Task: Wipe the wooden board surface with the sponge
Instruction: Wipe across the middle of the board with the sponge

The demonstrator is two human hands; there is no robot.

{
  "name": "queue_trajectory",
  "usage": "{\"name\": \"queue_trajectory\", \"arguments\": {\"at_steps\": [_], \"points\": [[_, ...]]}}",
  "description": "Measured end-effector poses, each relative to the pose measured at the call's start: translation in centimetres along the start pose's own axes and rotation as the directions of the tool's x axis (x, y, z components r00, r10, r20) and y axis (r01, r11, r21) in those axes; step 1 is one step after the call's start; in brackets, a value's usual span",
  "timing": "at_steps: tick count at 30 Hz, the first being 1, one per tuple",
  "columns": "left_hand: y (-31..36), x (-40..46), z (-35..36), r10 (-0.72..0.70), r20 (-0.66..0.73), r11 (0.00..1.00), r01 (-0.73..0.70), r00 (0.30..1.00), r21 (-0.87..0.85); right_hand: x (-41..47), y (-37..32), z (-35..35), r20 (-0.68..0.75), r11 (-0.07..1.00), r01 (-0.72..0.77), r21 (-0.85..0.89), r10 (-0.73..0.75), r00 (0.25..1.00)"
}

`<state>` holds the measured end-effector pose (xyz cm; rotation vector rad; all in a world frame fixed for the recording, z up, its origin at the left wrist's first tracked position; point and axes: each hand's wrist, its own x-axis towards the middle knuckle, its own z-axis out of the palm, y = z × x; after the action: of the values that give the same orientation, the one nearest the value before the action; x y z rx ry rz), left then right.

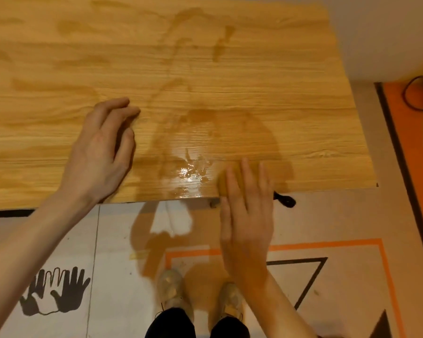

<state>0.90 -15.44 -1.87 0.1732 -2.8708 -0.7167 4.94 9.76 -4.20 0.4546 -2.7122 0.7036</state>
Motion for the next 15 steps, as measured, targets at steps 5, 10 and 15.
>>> {"name": "queue_trajectory", "arguments": {"at_steps": [5, 10, 15], "points": [[0.3, -0.5, 0.1, 0.001, 0.028, 0.998, 0.000, 1.000, -0.056, 0.2, -7.5, 2.7, 0.208, 0.980, 0.188, 0.060, -0.197, 0.958], [0.5, -0.6, -0.1, 0.023, 0.010, 0.995, -0.022, 1.000, -0.100, 2.1, 1.5, -3.6, 0.226, 0.999, -0.042, 0.022, 0.036, 0.973], [0.5, -0.6, -0.2, 0.034, 0.013, 0.997, -0.033, 0.999, -0.071, 3.9, 1.9, -4.0, 0.103, 0.883, -0.469, -0.021, 0.468, 0.878]]}}
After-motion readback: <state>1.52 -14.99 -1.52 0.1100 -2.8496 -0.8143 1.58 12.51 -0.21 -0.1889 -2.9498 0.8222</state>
